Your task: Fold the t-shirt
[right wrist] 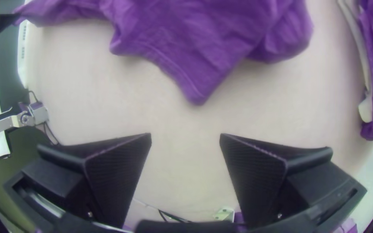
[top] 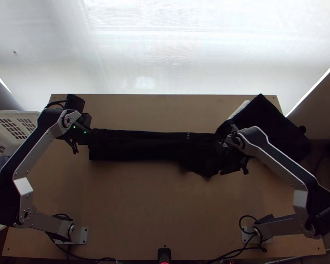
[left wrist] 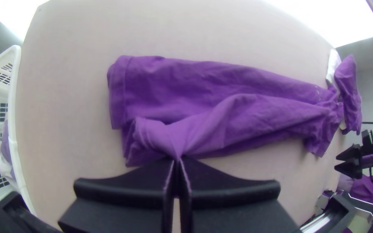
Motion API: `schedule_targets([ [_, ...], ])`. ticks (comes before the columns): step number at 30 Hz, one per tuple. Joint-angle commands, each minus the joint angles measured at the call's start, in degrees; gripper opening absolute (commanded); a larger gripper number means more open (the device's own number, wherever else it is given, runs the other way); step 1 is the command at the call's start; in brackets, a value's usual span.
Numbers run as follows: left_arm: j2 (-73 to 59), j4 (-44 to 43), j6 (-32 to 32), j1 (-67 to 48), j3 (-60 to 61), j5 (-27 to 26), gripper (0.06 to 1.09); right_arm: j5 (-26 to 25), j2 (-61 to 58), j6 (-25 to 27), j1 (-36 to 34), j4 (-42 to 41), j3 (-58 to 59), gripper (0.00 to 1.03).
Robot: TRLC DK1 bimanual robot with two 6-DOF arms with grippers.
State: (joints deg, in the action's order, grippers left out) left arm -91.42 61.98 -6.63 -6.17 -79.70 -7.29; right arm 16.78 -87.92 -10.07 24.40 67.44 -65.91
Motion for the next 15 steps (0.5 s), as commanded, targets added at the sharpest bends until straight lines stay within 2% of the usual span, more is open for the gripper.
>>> schedule_targets([
  [1,0.89,-0.28,0.39,0.37,0.16,0.17,0.10,1.24,-4.37,-0.13,2.58,-8.99,2.45,0.59],
  [8,2.12,-0.19,2.06,2.13,0.16,0.52,0.10,1.15,-7.97,1.36,0.91,-11.89,2.89,0.56],
  [10,2.56,-0.19,2.41,2.75,-0.02,0.52,0.10,0.98,-8.23,1.63,0.82,-12.60,3.24,0.53],
  [15,3.17,0.25,3.47,3.71,-0.28,0.52,0.10,-0.25,-7.44,1.63,0.21,-12.68,3.33,0.53],
])
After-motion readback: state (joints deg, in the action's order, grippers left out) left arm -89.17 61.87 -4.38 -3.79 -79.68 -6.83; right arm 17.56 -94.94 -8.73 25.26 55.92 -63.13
